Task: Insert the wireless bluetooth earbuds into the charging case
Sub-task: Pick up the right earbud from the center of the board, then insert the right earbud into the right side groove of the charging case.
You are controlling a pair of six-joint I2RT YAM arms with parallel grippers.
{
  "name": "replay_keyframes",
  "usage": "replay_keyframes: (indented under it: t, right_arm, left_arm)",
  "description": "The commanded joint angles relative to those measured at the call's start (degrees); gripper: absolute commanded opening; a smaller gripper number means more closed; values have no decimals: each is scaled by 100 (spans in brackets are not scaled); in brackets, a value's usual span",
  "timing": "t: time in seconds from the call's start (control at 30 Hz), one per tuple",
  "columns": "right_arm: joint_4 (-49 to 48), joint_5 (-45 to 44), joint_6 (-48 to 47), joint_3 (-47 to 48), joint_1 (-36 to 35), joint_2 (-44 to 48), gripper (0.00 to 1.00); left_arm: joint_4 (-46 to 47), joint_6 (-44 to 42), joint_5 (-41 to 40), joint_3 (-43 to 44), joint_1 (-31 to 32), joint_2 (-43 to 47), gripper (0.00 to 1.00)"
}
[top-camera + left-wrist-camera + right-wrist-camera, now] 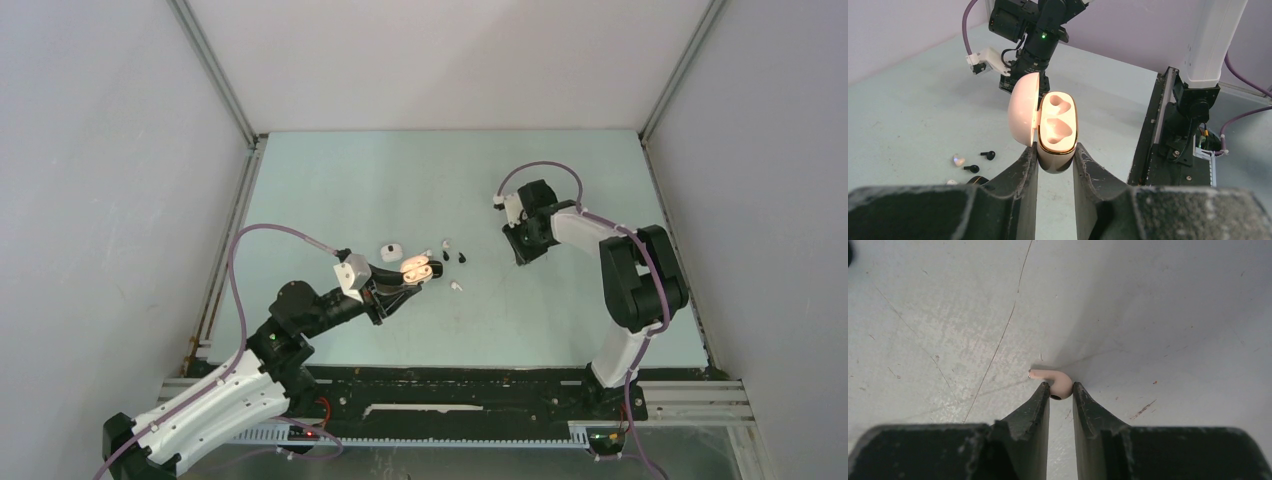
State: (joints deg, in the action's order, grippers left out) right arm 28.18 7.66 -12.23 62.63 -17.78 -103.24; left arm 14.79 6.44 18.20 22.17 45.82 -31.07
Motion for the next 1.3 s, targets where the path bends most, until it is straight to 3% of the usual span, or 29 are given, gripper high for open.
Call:
replay_keyframes:
  t: [0.0,0.17,0.47,0.63,0.83,1.13,1.27]
  right_arm:
    - [104,-320,-382,56,-217,242,9]
    - [64,-848,-886,56,-616,796,0]
    - [159,-1387,-1351,56,-1143,1694,0]
    - [85,-1709,-2143,54,-1553,2396,0]
    - [-647,-1954,-3061,113,-1820,3233,0]
    - [-1728,-1722,-5155,548,-1839,3269,0]
    - [-2174,-1399,-5769,544,-2166,3743,0]
  left_arm:
    - [93,-64,16,314,-21,-11,0]
    - [22,-61,-44,364,-22,-101,0]
    - [-81,-71,-135,419,-21,-221,0]
    - [-102,-57,-194,445,-23,-326,0]
    - [51,30,-141,476,-26,-523,0]
    - [300,172,-296,616,-26,-942,0]
    - [450,426,-921,799,-21,-1037,0]
